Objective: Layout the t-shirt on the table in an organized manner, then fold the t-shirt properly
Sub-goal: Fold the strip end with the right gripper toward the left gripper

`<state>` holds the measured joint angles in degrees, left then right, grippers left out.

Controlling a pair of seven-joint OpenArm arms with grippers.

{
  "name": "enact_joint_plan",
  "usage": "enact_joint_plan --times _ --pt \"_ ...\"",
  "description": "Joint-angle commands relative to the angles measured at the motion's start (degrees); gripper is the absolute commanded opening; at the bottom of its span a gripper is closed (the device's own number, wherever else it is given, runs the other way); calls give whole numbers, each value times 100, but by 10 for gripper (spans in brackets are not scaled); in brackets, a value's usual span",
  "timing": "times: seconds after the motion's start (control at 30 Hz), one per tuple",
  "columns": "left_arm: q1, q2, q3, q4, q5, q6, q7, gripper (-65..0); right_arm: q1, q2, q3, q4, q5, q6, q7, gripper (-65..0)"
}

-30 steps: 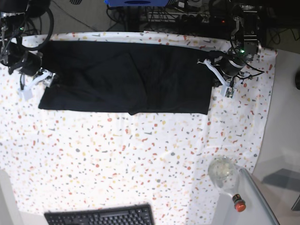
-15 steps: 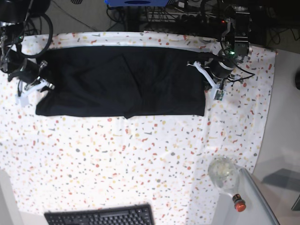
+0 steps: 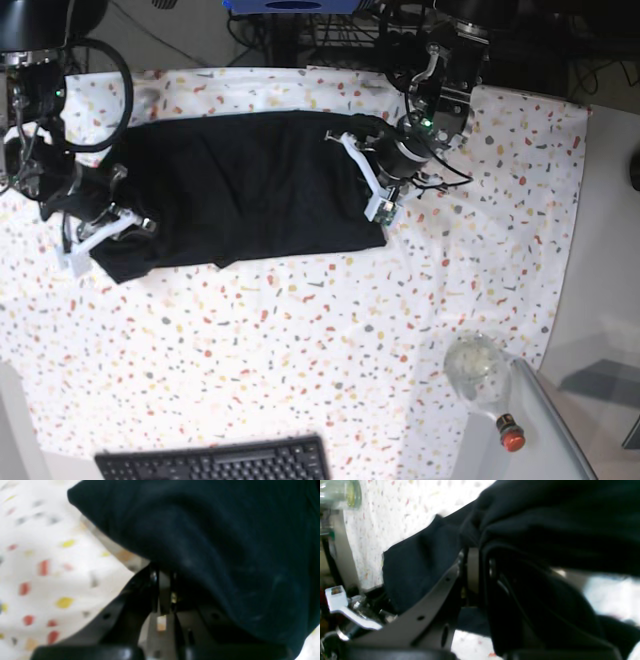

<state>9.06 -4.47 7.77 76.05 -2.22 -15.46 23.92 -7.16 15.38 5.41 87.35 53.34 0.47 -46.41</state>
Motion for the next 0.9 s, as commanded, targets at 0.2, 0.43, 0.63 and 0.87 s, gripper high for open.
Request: enact_joint_plan --times 0.2,0.43,0.63,0.87 --pt "-5 -6 1 83 -81 -137 65 -650 -9 23 -1249 1045 59 -931 92 -650" --pt "48 -15 -8 92 -55 -137 65 -650 78 -329 -1882 1071 68 -1054 74 -650" --pt "57 -15 -8 92 -90 -137 65 -650 245 -390 -2462 1063 68 -1449 109 -650" --pt "57 -15 -8 100 -90 -137 65 -650 448 -663 -2778 711 68 -1484 109 -650"
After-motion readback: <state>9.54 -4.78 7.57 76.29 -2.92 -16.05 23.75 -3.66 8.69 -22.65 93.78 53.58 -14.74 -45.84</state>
